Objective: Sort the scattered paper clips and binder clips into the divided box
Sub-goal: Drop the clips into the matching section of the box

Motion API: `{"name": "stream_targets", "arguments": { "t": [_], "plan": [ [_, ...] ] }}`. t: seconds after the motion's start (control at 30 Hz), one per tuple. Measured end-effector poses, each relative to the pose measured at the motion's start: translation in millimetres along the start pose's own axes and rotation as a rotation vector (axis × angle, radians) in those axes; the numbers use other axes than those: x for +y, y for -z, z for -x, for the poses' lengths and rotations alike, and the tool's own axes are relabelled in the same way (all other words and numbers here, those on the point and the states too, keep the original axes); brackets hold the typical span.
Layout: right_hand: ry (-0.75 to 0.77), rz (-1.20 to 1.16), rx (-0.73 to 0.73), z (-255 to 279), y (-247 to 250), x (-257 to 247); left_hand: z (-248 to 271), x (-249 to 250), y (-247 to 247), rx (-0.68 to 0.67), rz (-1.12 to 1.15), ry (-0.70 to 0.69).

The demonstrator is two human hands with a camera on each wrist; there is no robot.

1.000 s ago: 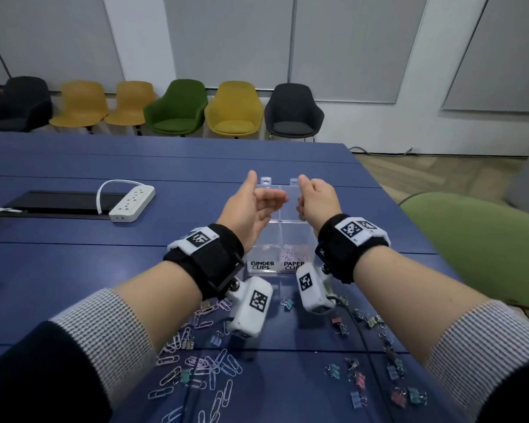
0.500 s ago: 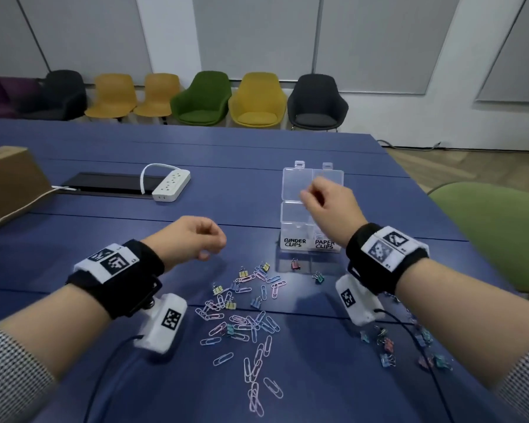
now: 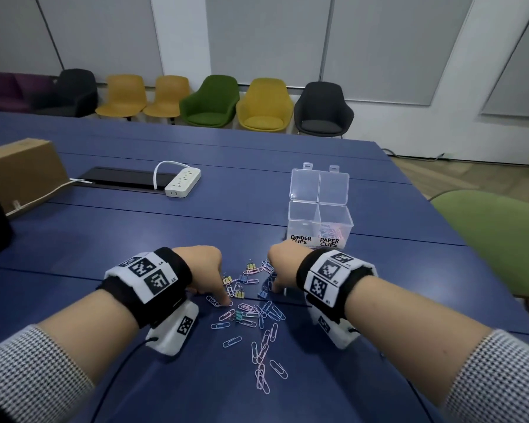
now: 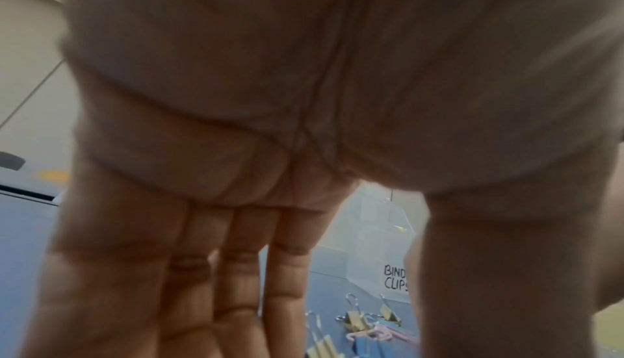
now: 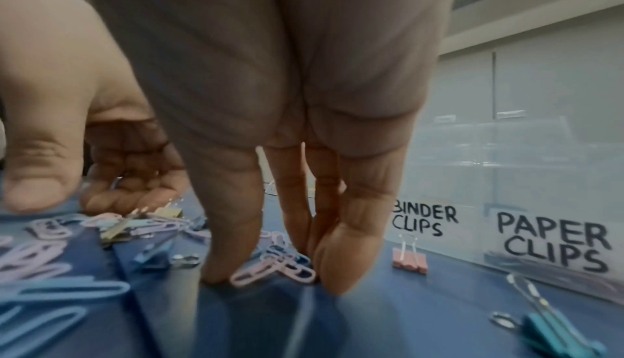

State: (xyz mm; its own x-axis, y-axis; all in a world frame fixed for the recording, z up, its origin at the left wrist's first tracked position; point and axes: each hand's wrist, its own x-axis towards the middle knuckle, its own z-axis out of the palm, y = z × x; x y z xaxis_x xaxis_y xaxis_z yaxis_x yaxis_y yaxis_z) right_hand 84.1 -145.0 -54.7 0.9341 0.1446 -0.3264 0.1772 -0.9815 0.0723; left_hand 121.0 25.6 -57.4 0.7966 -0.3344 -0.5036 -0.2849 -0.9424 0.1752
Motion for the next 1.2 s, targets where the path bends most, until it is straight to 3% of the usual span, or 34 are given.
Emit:
{"name": "stream_targets", "arguments": {
  "t": [0.13,0.33,0.57,1.0,1.1,1.17,1.2],
  "plan": [
    [-0.002,-0.005,0.01,-1,-1,-8,10,-4,-6,0.073,-0.028,-0.141],
    [-0.057,-0.042,-0.011,5,-1,-15,22,-9,-13,0.063,-0.009,-0.319],
    [-0.127,-0.042,-0.048,18,-2,-17,21,3,-19,0.149,-0.069,-0.34],
    [-0.119,-0.089,-0.062,34,-6,-10,22,9,-23,0.198,-0.09,-0.304],
    [-0.138,-0.338,-0.057,33,-14,8,21,1,-20,0.213,-0.036,-0.286],
    [-0.133,-0.738,-0.069,34,-22,23,20,-11,-14,0.197,0.164,-0.267],
    [-0.14,-0.992,-0.065,34,-25,29,20,-17,-12,0.166,0.374,-0.265]
  ]
}}
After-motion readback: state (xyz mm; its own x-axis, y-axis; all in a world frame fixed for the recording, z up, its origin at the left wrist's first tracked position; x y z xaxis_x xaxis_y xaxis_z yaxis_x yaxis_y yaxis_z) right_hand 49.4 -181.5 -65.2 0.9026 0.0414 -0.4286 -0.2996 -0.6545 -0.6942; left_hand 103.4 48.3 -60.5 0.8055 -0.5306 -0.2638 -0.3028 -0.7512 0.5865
